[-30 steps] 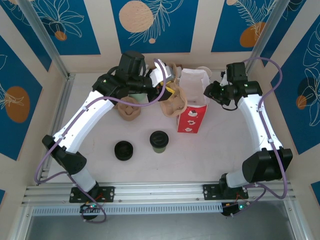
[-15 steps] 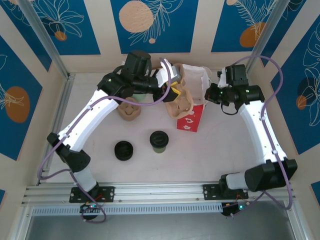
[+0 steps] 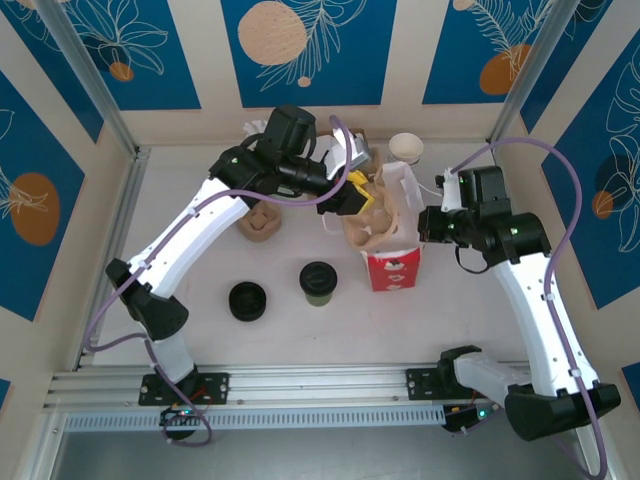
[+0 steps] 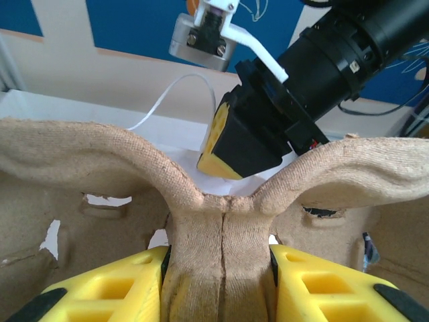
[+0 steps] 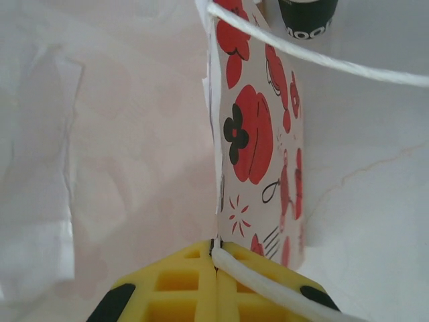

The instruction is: Pack the takeout coffee

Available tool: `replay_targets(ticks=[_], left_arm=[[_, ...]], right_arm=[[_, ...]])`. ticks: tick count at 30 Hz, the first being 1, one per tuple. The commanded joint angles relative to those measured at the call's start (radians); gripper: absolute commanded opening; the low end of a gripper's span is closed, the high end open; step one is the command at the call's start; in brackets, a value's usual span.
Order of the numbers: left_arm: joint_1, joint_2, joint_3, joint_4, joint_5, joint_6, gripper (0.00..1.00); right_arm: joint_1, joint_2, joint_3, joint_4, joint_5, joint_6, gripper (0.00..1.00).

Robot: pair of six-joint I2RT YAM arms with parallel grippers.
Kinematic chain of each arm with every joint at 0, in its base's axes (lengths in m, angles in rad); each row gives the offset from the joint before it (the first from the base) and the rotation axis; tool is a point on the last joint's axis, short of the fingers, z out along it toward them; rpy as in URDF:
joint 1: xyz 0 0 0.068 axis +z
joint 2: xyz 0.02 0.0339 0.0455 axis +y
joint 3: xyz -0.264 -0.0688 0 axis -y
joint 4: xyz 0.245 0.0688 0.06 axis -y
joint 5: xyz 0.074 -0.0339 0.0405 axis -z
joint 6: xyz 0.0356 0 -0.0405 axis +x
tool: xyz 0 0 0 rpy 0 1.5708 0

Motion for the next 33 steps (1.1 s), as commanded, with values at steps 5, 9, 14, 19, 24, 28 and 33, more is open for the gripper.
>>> replay_targets(ticks=[5, 9, 14, 19, 24, 28, 33], left_arm=[[-0.026, 0.032, -0.005, 0.050, 0.143, -0.087, 0.38], [-0.039, 0.068, 0.021, 0.030, 0.175, -0.090, 0.38], [-0.045, 0.101, 0.023, 0.005, 0.206, -0.062, 0.38], [-0.049, 0.147, 0.050, -0.055, 0.218, -0.035, 0.37], [-0.049, 0.169, 0.054, -0.094, 0.174, -0.002, 0.37], [-0.048, 0.199, 0.079, -0.142, 0.123, 0.033, 0.37], [-0.048, 0.246, 0.113, -0.182, 0.074, 0.059, 0.36]], right_arm=[[0.025, -0.079, -0.039, -0.018, -0.039, -0.057, 0.00], [0.037, -0.092, -0.055, -0.020, -0.049, -0.062, 0.00], [0.046, -0.106, -0.056, -0.020, -0.045, -0.066, 0.00], [0.050, -0.112, -0.048, -0.025, -0.046, -0.074, 0.00], [0.057, -0.117, -0.045, -0.027, -0.056, -0.083, 0.00], [0.062, -0.117, -0.037, -0.035, -0.077, -0.094, 0.00], [0.063, -0.117, -0.033, -0.043, -0.135, -0.110, 0.00]])
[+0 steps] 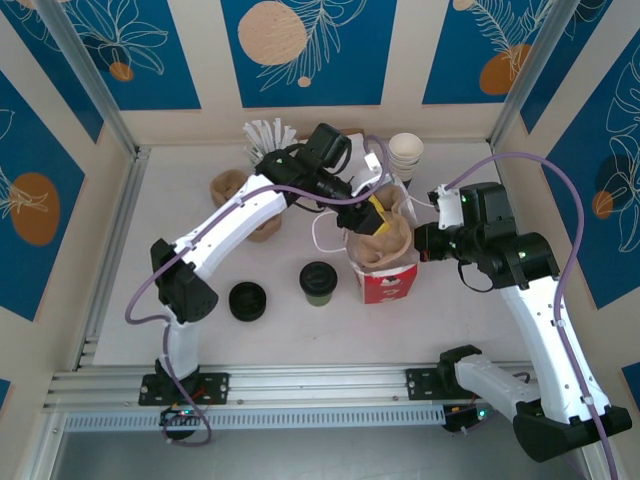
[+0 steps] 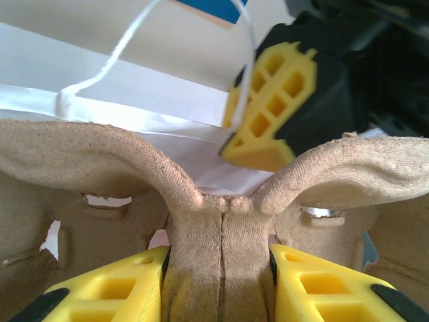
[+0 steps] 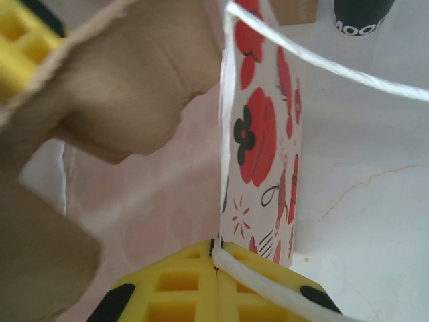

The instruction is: Pack the takeout coffee

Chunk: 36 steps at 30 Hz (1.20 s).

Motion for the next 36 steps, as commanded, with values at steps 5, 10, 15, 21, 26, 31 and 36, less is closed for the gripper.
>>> replay_targets(ticks=[5, 10, 15, 21, 26, 31, 36], left_arm=[[-0.011, 0.054, 0.020, -0.063, -0.079, 0.069, 0.35], [-0.022, 0.062, 0.000, -0.063, -0.128, 0.102, 0.35], [-0.034, 0.074, -0.012, -0.064, -0.172, 0.130, 0.34], [-0.046, 0.079, -0.039, -0.053, -0.223, 0.154, 0.33], [-0.045, 0.077, -0.061, -0.022, -0.276, 0.144, 0.32], [-0.046, 0.059, -0.103, 0.047, -0.338, 0.122, 0.32], [-0.048, 0.060, -0.105, 0.066, -0.377, 0.120, 0.31]], right_arm=[[0.008, -0.017, 0.008, -0.025, -0.102, -0.037, 0.00], [0.006, -0.017, 0.001, -0.022, -0.122, -0.031, 0.00], [-0.002, -0.017, -0.012, -0.004, -0.158, -0.019, 0.00], [-0.020, -0.017, -0.020, -0.004, -0.179, -0.011, 0.00], [-0.042, -0.017, -0.031, -0.009, -0.204, -0.011, 0.00], [-0.061, -0.019, -0.047, -0.010, -0.223, -0.007, 0.00], [-0.074, -0.023, -0.051, -0.014, -0.256, -0.023, 0.00]])
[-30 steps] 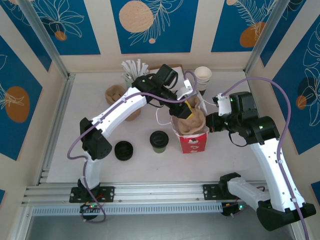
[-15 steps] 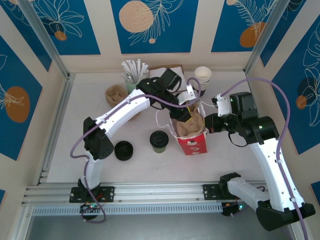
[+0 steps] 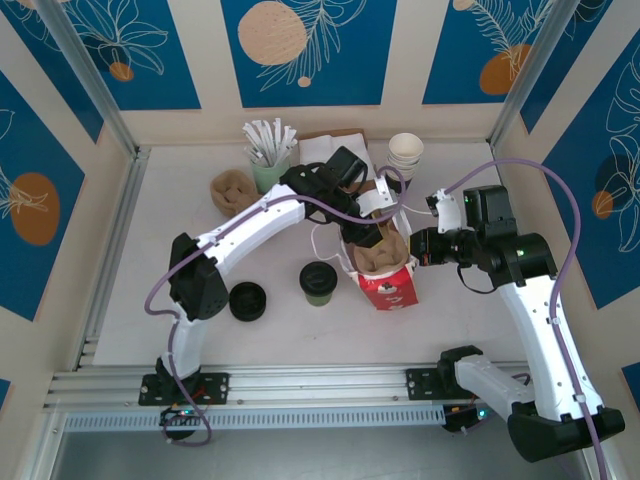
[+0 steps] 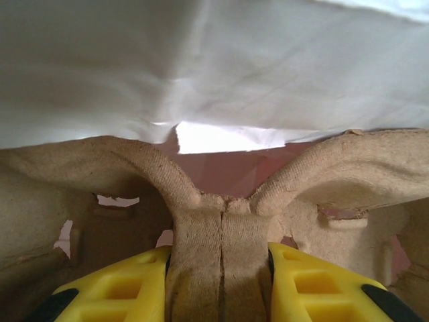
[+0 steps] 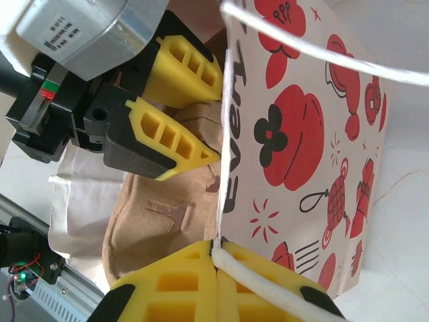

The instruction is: Pack the takeout coffee

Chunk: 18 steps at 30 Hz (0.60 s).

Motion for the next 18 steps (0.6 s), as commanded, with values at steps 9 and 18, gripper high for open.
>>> replay_targets(ticks=[9, 18], left_arm=[[-0.007, 0.002, 0.007, 0.056, -0.062, -0.062, 0.31], [-0.005, 0.019, 0.034, 0.048, -0.111, -0.137, 0.31]], right_arm=[[-0.029, -0.013, 0.050, -0.073, -0.030, 0.080, 0.27], [-0.036, -0.086, 0.083, -0.152, -0.110, 0.325, 0.38]])
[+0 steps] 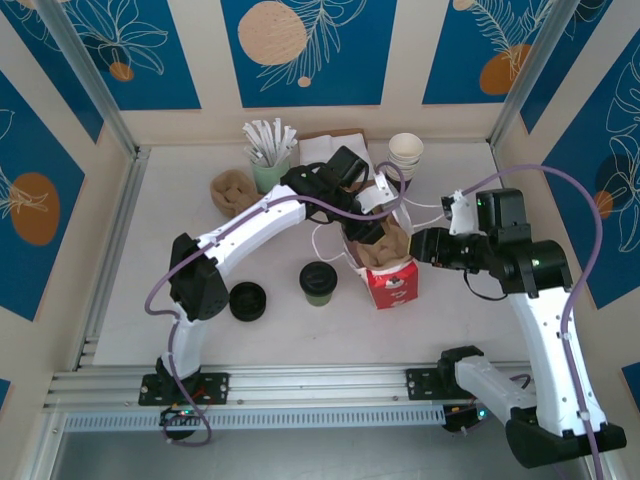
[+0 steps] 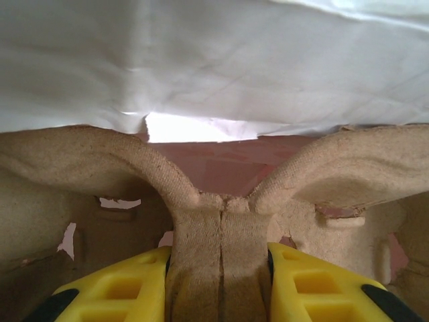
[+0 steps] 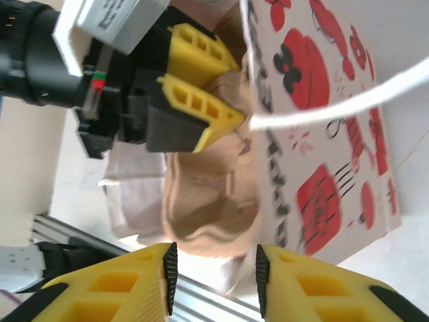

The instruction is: Pack the takeout coffee

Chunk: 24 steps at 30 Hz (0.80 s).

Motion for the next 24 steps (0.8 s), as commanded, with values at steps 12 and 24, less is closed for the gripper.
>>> replay_targets(ticks=[12, 24], left_arm=[[-0.002, 0.042, 0.073, 0.016, -0.037, -0.076, 0.31], [-0.001, 0.041, 0.077, 0.021, -0.022, -0.089, 0.32]], right_arm=[[-0.004, -0.146, -0.163, 0.036, -0.081, 0.267, 0.40], [-0.005, -0.181, -0.300, 0.208, -0.090, 0.351, 0.30]])
